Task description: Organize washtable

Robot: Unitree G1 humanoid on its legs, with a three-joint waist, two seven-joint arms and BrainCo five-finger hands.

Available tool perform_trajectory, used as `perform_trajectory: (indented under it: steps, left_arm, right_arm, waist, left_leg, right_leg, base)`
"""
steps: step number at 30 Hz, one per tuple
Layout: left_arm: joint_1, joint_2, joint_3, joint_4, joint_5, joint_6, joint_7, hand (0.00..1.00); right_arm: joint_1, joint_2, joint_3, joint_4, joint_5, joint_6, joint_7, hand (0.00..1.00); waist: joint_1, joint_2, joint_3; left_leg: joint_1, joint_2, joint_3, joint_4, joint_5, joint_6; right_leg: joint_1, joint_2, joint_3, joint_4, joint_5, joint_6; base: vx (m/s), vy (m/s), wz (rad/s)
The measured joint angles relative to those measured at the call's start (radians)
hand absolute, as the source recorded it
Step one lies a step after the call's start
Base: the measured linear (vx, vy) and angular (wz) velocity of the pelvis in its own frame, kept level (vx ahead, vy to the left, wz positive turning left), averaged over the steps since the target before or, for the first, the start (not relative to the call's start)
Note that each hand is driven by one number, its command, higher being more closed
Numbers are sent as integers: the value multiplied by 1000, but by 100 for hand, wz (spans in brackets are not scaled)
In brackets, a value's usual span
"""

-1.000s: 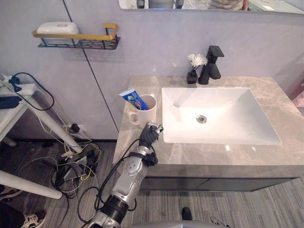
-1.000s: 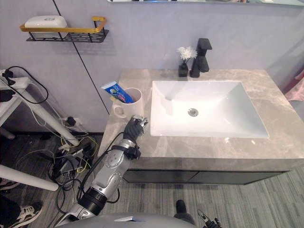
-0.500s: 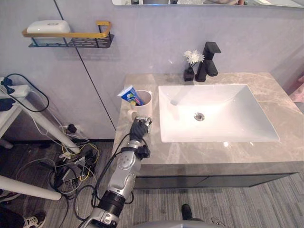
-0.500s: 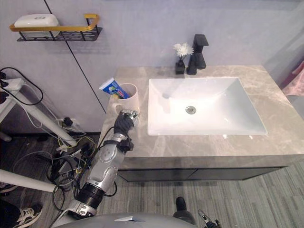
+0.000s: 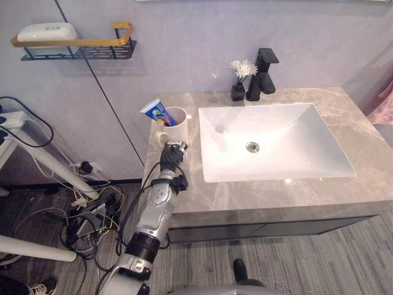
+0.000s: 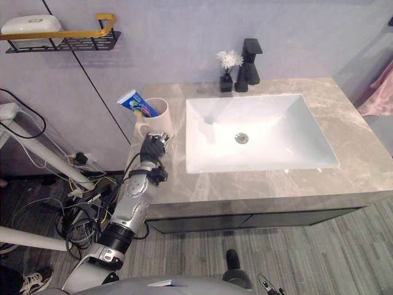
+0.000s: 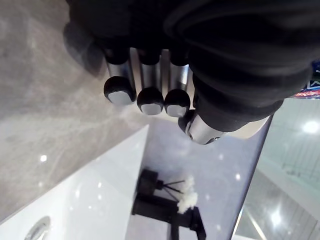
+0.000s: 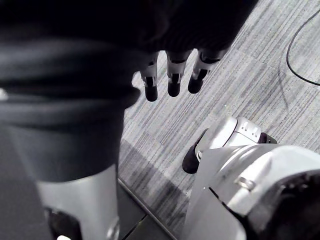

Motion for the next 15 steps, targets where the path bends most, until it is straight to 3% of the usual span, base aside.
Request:
perform_trajectory:
  steps: [11, 15]
  left_arm:
    - [-102, 3, 71, 94, 32, -9, 35, 100]
    - [-130, 22, 79, 106, 40, -20, 54, 100]
  right_arm:
    - [0, 1, -5, -2, 0, 0, 10, 0]
    - [-4, 1, -10, -3, 0, 0, 11, 0]
  waist:
    - [-6, 0, 14]
    - [-23, 2, 18]
  left_leg:
    - [-9, 3, 28, -2, -3, -3]
    - [-28, 3, 33, 0, -3, -3]
  right_leg:
    - [-29, 9, 30, 0, 6, -3]
    - [-50, 10, 35, 2, 8, -3]
  base:
    - [3, -1, -7]
    - [4, 0, -2]
